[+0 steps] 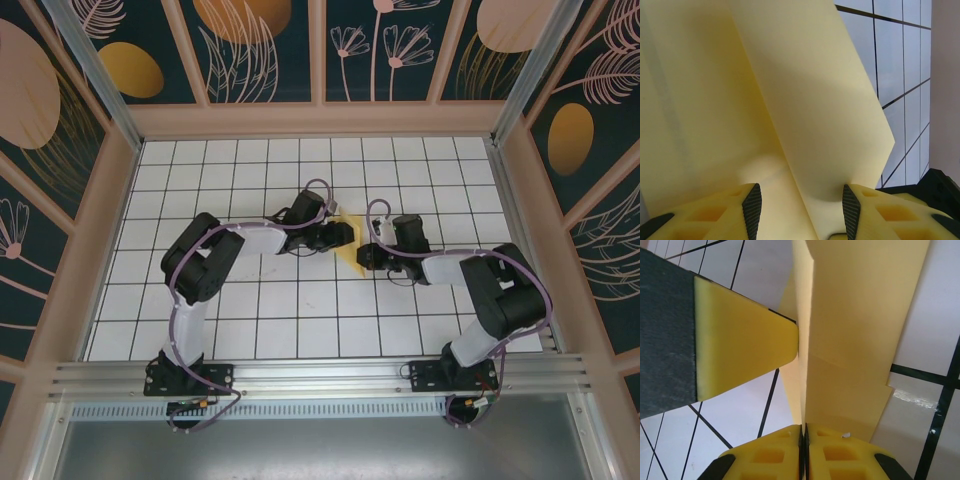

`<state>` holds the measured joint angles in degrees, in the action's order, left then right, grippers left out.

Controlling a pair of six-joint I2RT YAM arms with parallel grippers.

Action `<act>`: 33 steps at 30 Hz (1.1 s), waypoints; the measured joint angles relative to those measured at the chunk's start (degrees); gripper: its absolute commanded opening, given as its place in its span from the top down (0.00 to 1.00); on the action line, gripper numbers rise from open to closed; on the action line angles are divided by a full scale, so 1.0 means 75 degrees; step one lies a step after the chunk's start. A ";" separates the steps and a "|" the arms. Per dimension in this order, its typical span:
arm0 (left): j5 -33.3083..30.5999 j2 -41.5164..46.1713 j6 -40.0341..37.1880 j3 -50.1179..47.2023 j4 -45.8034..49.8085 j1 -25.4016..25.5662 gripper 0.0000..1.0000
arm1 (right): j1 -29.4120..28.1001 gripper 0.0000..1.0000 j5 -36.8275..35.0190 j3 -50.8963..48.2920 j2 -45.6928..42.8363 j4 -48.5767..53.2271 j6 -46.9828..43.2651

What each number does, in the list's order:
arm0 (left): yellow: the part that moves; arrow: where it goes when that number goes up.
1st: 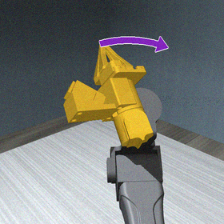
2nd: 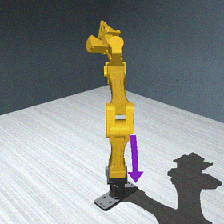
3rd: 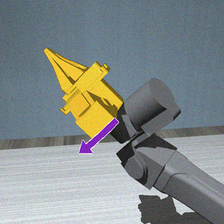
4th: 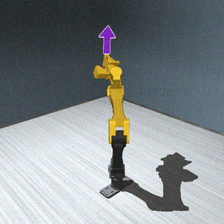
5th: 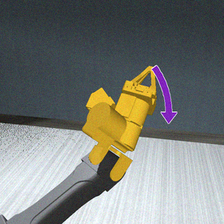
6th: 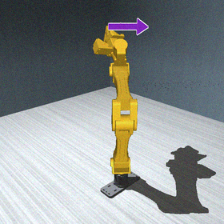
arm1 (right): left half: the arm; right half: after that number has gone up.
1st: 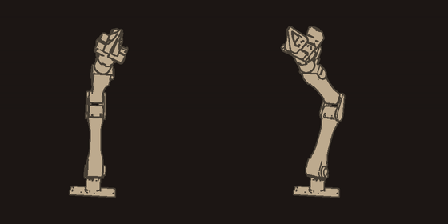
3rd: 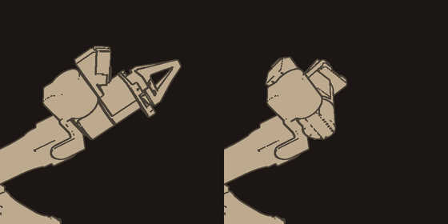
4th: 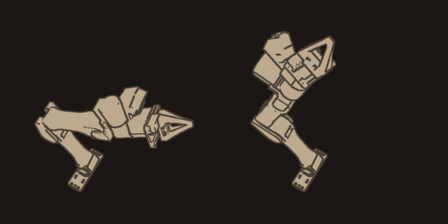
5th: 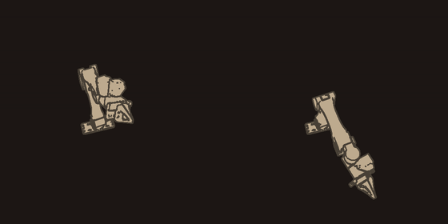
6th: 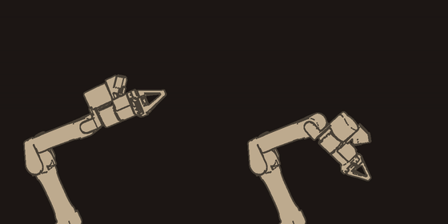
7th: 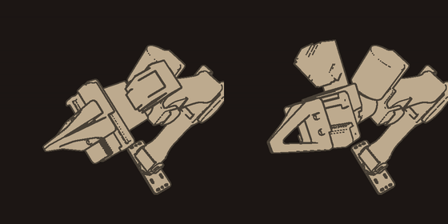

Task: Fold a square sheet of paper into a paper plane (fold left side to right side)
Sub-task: Fourth fold the wing at the center of the table.

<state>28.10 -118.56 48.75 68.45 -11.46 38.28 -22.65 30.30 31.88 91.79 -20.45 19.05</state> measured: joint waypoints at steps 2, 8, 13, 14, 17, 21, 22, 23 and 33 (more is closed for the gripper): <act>0.0000 -0.0047 0.0006 0.0035 0.0000 0.0000 0.50 | 0.0041 0.87 0.0044 0.0000 0.0020 -0.0006 0.0000; -0.0012 -0.0122 0.0006 0.0131 0.0009 0.0015 0.49 | 0.0111 0.85 0.0207 0.0000 0.0143 -0.0047 0.0108; -0.0035 -0.0201 0.0006 0.0221 0.0020 0.0015 0.49 | 0.0152 0.84 0.0315 0.0035 0.0271 -0.0047 0.0137; -0.0038 -0.0219 0.0006 0.0239 0.0020 0.0015 0.49 | 0.0163 0.84 0.0321 0.0047 0.0280 -0.0047 0.0140; -0.0064 -0.0265 0.0006 0.0312 0.0058 0.0015 0.49 | 0.0195 0.84 0.0356 0.0087 0.0300 -0.0044 0.0140; -0.0149 -0.0300 0.0006 0.0405 0.0169 0.0044 0.49 | 0.0280 0.85 0.0376 0.0128 0.0347 -0.0038 0.0140; -0.0181 -0.0300 0.0006 0.0420 0.0192 0.0050 0.49 | 0.0315 0.84 0.0393 0.0137 0.0356 -0.0038 0.0140; -0.0207 -0.0309 0.0006 0.0443 0.0219 0.0050 0.49 | 0.0341 0.84 0.0425 0.0146 0.0370 -0.0032 0.0137; -0.0338 -0.0431 0.0006 0.0723 0.0539 0.0070 0.49 | 0.0510 0.82 0.0659 0.0286 0.0542 0.0041 0.0131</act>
<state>25.56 -121.80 48.80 73.87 -7.42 38.81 -18.83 35.24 34.02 95.85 -20.14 20.03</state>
